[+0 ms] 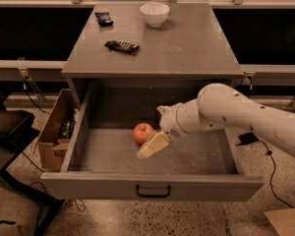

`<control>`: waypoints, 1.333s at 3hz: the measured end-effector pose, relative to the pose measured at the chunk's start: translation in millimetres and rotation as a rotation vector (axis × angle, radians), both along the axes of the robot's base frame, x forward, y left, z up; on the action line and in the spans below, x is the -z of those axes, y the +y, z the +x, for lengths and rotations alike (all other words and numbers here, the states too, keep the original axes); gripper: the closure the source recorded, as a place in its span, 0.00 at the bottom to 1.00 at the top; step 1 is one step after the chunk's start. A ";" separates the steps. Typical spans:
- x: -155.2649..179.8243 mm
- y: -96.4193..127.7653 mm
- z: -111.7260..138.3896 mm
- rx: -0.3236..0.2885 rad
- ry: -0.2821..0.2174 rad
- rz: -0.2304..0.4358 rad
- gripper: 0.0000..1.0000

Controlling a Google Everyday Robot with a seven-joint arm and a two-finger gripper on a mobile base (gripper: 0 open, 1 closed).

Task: Pick apple from top drawer and place on counter

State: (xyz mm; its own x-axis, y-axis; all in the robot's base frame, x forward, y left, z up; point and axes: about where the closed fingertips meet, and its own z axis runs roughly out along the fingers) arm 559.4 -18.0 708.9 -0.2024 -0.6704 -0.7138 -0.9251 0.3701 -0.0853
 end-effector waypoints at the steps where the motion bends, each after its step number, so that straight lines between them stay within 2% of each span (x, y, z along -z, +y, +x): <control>1: 43.8 13.3 19.5 -0.004 -0.002 -0.006 0.00; 2: 81.2 17.6 52.2 -0.003 -0.010 -0.013 0.00; 3: 97.5 22.8 69.9 -0.004 -0.007 0.000 0.00; 4: 102.8 27.6 85.0 -0.012 -0.008 0.011 0.27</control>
Offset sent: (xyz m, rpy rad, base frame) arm 0.0866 0.0108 -0.1064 -0.0314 -0.0339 -0.0119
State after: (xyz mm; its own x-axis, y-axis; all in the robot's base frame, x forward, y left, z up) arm 644.4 9.6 606.2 -0.1884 -0.6646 -0.7230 -0.9289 0.3596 -0.0885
